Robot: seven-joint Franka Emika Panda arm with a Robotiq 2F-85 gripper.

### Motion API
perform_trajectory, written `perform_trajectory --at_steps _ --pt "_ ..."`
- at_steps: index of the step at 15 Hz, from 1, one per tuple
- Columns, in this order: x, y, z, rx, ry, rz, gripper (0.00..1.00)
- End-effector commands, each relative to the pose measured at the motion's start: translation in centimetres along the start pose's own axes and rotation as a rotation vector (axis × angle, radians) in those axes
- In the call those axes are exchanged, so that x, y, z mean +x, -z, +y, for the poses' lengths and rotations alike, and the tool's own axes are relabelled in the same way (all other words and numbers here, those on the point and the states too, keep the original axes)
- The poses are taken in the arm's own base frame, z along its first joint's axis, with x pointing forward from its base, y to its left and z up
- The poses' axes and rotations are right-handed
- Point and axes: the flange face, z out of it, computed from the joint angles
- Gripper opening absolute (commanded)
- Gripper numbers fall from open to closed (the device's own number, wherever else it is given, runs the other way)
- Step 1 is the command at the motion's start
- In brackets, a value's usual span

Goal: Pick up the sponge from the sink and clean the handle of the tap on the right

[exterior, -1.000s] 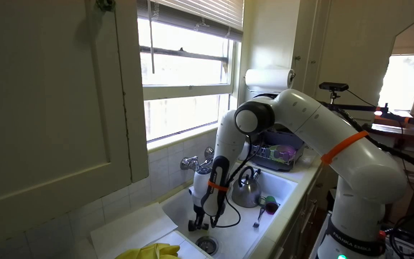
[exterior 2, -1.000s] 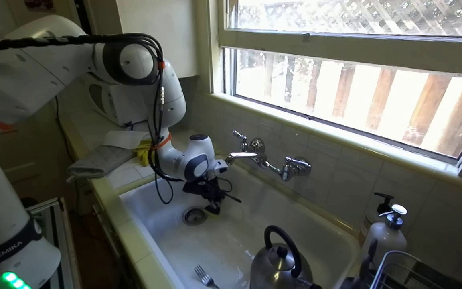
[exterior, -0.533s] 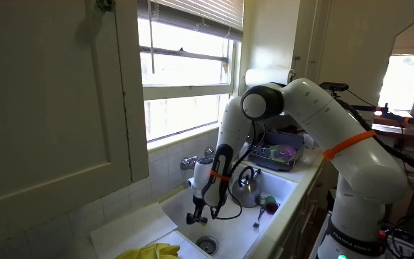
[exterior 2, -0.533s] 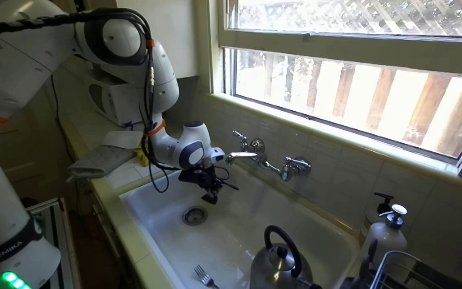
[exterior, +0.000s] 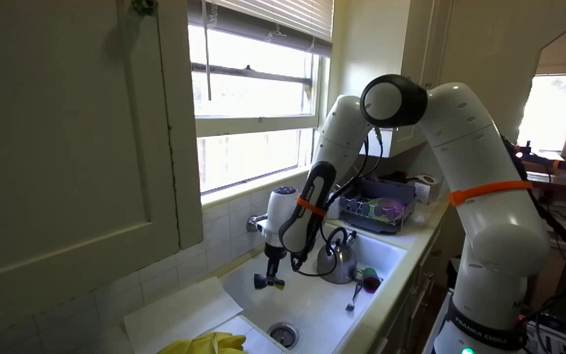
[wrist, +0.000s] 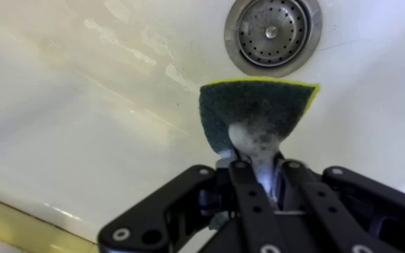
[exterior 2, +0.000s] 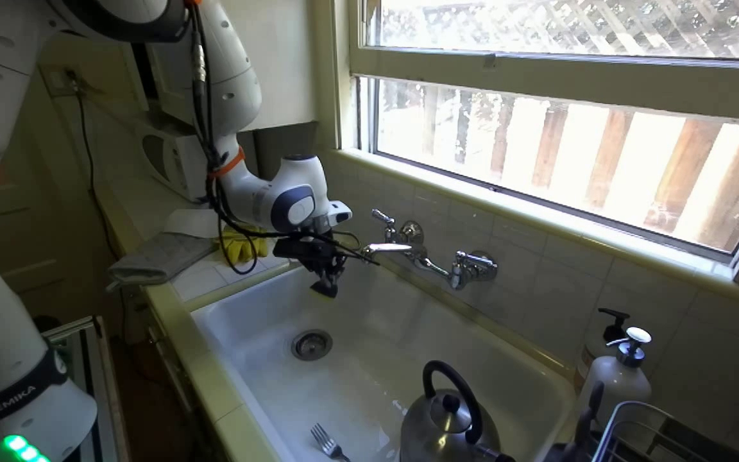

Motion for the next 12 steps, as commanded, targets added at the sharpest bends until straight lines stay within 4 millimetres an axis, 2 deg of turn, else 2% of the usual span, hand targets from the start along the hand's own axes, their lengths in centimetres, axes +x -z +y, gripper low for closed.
perform_trajectory --at_steps 1,4,8,12 --pt "-1.3 5.9 -0.5 0.029 0.065 -0.041 0.04" --pt "-1.5 9.6 0.0 0.049 0.080 -0.065 0.04" --pt "-2.5 14.0 1.7 0.053 0.066 -0.068 0.04" --pt "-3.6 16.9 2.9 0.070 0.075 0.028 0.04"
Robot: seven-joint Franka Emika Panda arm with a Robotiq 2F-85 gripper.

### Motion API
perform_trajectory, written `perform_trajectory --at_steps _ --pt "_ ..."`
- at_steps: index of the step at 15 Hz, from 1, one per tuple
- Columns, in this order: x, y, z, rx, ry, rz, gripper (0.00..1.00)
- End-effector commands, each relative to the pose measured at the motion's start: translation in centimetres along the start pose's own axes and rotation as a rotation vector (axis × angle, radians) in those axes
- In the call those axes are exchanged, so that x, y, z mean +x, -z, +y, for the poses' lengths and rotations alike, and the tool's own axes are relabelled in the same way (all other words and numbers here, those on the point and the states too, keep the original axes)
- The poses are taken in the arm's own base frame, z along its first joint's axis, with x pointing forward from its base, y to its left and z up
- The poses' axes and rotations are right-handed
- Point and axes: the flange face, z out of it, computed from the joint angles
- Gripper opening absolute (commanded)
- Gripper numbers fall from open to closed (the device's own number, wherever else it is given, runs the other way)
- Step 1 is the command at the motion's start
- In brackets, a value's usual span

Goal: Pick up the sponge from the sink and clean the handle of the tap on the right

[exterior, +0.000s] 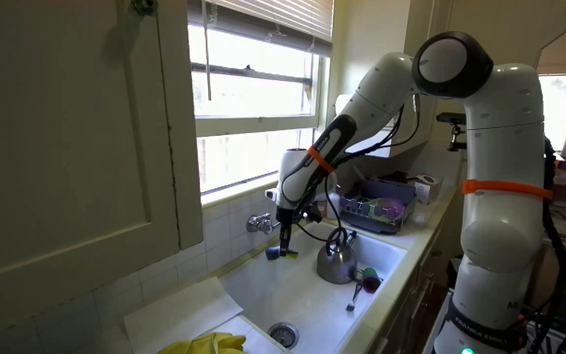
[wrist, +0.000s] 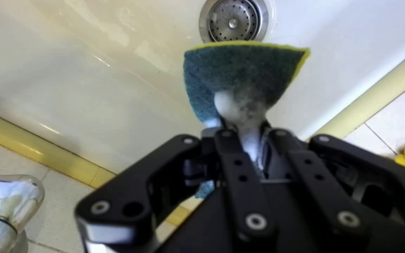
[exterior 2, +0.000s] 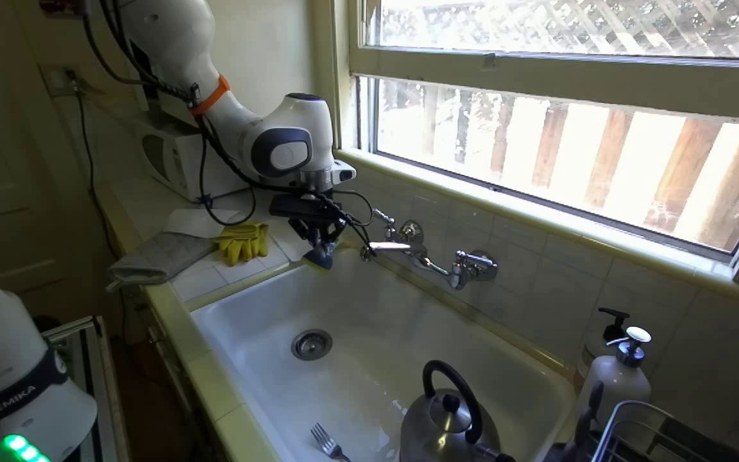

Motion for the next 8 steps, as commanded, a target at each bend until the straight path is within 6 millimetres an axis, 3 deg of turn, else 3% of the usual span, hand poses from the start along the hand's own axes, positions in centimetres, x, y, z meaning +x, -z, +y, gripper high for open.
perform_trajectory --at_steps 1,4,8 --pt "-2.1 5.8 -0.7 -0.012 -0.021 0.092 0.04" --pt "-2.4 7.1 -0.6 0.033 -0.023 0.150 0.04" --pt "-2.4 4.4 1.0 0.164 -0.023 -0.001 0.04"
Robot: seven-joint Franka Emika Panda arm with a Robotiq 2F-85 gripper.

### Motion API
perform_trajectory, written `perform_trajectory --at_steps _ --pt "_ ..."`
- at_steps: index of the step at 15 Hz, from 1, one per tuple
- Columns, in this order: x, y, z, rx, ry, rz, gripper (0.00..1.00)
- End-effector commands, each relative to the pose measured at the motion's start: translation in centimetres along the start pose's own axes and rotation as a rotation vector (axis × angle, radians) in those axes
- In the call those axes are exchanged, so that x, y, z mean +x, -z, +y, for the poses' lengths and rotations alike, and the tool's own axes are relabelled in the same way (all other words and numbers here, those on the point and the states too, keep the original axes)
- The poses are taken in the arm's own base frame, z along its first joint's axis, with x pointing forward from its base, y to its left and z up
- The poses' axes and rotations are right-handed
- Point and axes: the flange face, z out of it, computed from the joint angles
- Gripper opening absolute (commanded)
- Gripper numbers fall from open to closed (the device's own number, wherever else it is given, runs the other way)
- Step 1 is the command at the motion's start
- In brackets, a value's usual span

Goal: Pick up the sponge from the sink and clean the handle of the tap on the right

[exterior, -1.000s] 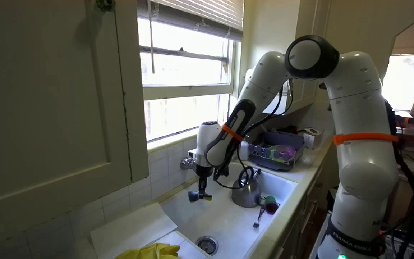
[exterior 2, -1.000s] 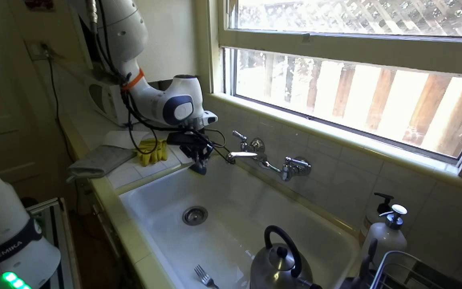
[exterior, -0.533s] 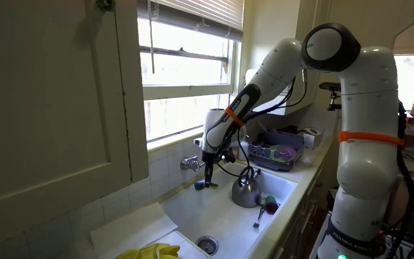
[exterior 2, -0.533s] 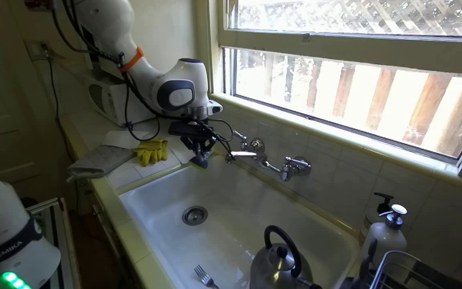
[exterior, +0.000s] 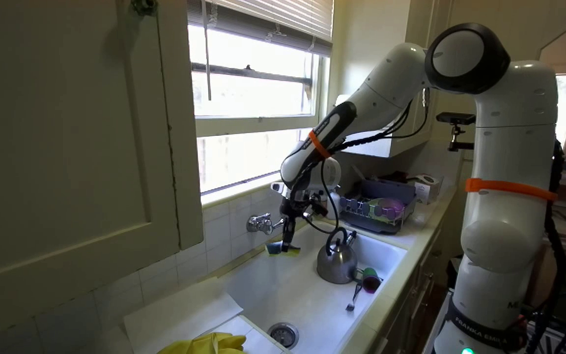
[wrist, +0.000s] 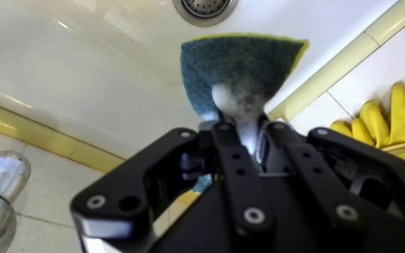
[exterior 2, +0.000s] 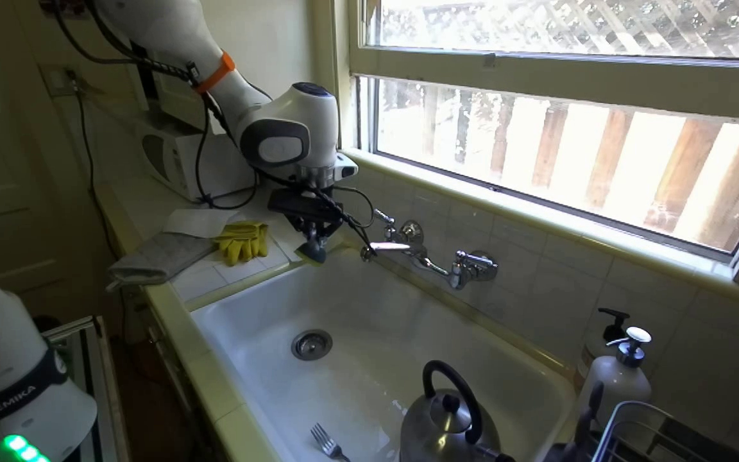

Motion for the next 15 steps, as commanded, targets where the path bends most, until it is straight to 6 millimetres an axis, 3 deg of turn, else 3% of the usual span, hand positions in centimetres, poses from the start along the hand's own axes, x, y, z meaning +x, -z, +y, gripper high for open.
perform_trajectory --at_steps 1,6,15 --pt "-0.7 1.6 0.2 0.110 -0.021 -0.107 0.04" --pt "-0.3 1.0 0.0 0.238 0.003 -0.181 0.04" --pt "0.5 -5.1 -1.0 0.225 -0.037 -0.208 0.04"
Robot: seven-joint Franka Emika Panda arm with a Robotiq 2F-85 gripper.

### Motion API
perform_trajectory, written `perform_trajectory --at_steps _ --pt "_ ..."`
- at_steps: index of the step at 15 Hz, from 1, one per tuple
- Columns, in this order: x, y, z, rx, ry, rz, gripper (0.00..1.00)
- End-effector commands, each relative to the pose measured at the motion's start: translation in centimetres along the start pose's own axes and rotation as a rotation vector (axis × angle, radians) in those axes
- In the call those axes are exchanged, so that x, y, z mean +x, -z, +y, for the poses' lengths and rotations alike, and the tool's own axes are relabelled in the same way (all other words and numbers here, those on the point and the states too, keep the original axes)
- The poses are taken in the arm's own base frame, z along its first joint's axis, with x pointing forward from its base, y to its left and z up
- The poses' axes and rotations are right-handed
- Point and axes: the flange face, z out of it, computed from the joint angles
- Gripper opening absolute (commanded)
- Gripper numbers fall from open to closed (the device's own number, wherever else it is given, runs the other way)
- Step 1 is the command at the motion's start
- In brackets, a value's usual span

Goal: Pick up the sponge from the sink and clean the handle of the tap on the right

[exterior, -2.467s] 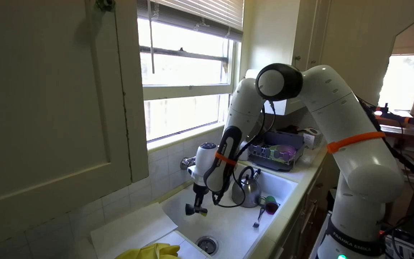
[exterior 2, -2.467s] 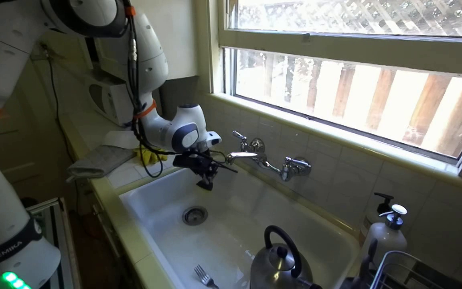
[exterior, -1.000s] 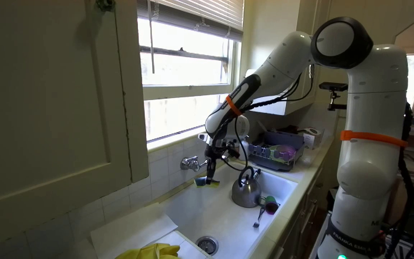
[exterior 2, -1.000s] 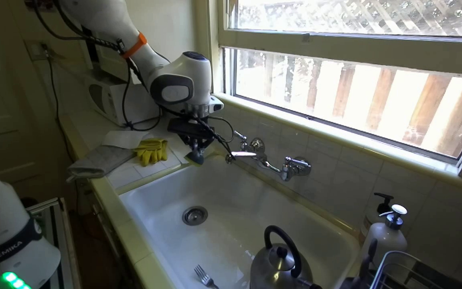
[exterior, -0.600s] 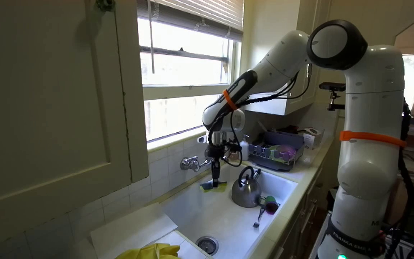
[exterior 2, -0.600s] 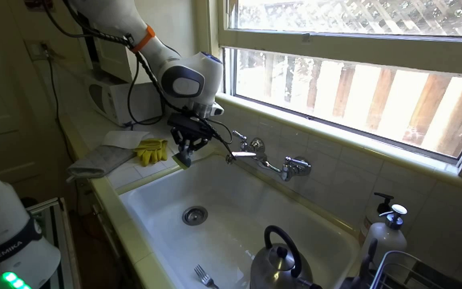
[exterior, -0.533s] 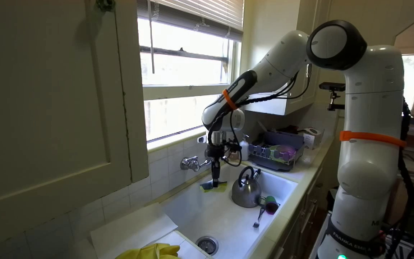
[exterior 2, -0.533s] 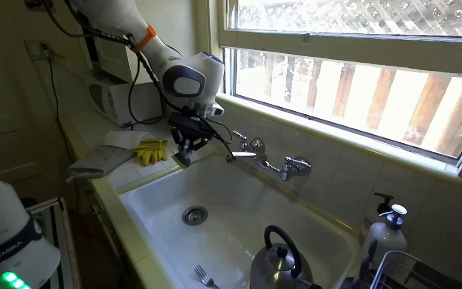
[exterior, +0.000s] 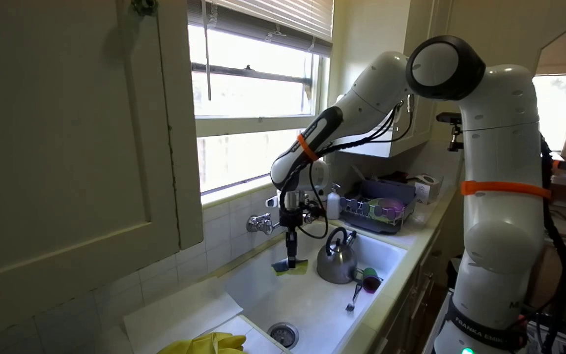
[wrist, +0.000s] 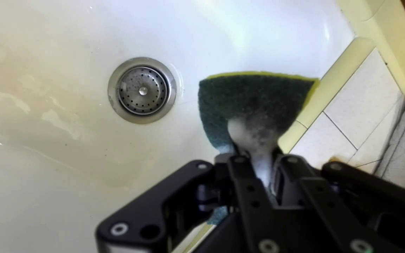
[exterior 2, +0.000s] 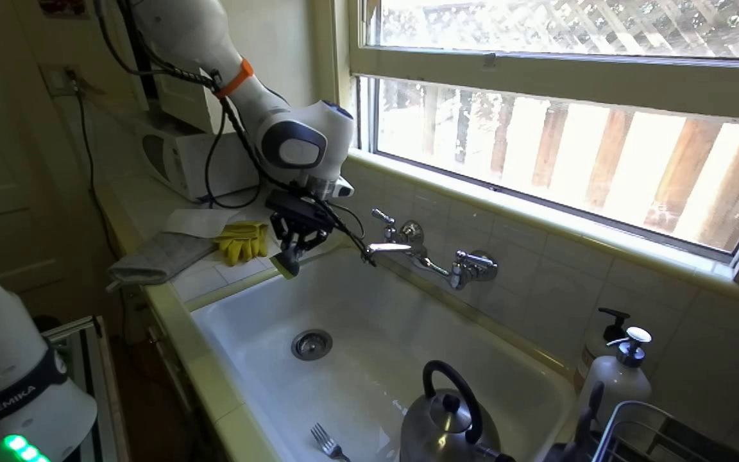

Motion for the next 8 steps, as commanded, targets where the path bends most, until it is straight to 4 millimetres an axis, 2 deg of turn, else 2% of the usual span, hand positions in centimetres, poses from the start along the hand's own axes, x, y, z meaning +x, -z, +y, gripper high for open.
perform_trajectory --at_steps 1,5,8 --pt "0.3 -2.0 0.3 -0.015 -0.032 -0.018 0.04" --pt "0.4 -3.9 0.7 0.020 -0.016 -0.016 0.04" --pt "0.0 -4.1 -0.2 0.041 -0.009 -0.037 0.04"
